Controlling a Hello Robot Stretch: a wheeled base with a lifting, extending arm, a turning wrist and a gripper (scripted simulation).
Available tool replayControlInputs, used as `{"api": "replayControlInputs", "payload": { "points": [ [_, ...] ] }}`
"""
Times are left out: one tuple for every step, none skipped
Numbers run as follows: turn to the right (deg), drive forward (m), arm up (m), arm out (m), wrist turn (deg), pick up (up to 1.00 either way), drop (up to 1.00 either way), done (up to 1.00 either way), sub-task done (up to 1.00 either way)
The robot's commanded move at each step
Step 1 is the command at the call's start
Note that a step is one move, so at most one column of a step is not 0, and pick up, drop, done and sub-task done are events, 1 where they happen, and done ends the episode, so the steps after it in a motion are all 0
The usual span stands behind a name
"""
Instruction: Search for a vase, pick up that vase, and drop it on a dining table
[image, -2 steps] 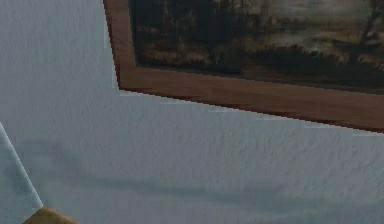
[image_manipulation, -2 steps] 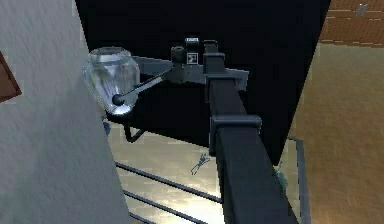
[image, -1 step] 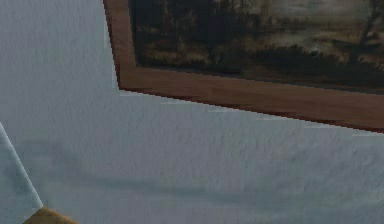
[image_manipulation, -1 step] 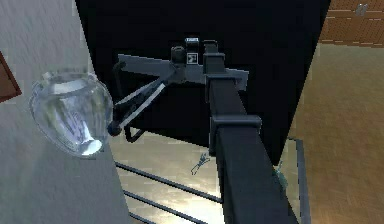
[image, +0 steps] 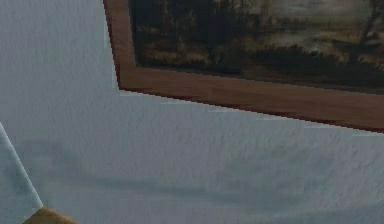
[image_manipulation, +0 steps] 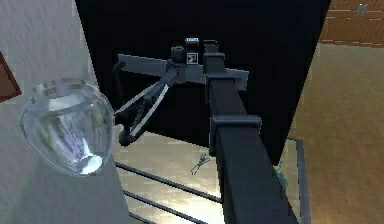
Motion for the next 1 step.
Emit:
{"api": "replayControlInputs", "payload": {
  "points": [
    [0.0,0.0,0.0,-0.44,0.0,0.0,0.0,0.0,0.0]
  ]
}}
